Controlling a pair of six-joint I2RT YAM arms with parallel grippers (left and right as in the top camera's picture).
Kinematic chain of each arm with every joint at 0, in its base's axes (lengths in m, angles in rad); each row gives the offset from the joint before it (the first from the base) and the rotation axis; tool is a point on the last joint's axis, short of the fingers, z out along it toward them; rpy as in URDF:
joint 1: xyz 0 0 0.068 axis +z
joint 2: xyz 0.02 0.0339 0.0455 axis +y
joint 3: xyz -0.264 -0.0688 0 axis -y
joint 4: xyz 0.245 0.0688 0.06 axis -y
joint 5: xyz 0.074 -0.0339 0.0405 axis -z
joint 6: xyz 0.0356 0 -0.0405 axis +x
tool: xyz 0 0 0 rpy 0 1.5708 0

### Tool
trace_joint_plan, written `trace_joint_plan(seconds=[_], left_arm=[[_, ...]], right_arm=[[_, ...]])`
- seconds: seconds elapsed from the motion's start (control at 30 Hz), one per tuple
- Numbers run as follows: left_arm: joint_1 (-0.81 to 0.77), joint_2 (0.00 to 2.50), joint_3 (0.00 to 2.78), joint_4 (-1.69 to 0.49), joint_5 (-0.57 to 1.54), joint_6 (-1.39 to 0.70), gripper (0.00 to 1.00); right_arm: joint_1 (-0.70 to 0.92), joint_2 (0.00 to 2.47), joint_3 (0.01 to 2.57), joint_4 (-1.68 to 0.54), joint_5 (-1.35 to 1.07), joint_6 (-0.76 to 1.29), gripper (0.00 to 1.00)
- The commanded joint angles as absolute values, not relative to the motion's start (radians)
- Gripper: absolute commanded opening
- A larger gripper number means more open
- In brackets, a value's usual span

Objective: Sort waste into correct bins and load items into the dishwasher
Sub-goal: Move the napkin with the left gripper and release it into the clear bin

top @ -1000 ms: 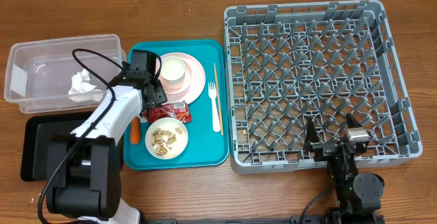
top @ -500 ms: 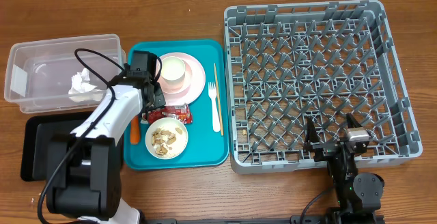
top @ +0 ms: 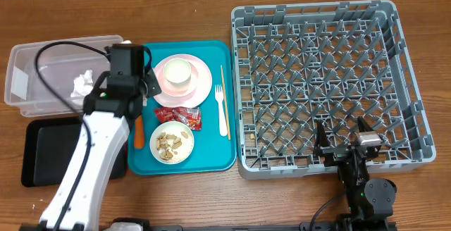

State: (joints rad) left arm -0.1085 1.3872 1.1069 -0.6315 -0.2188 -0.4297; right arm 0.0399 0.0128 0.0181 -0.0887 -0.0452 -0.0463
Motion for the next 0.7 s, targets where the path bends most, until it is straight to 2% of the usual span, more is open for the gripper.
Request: trace_joint_plan(seconds=[0.0, 0.4, 0.67], left_arm=[[-0.078, 1.318, 1.126, -0.617, -0.303, -0.419, 0.04], [0.187, 1.359, 1.126, -0.329, -0.324, -0.487, 0.04], [0.372, 1.537, 1.126, -0.189, -0.321, -0.464, 0.04]], right_arm=[[0.038, 0.005, 0.008, -0.081, -0.047, -0.049, 1.0], [0.038, 0.005, 0.008, -0.081, -0.047, -0.049, 1.0], [0.038, 0.005, 0.008, -0.081, -0.047, -0.049, 1.0]])
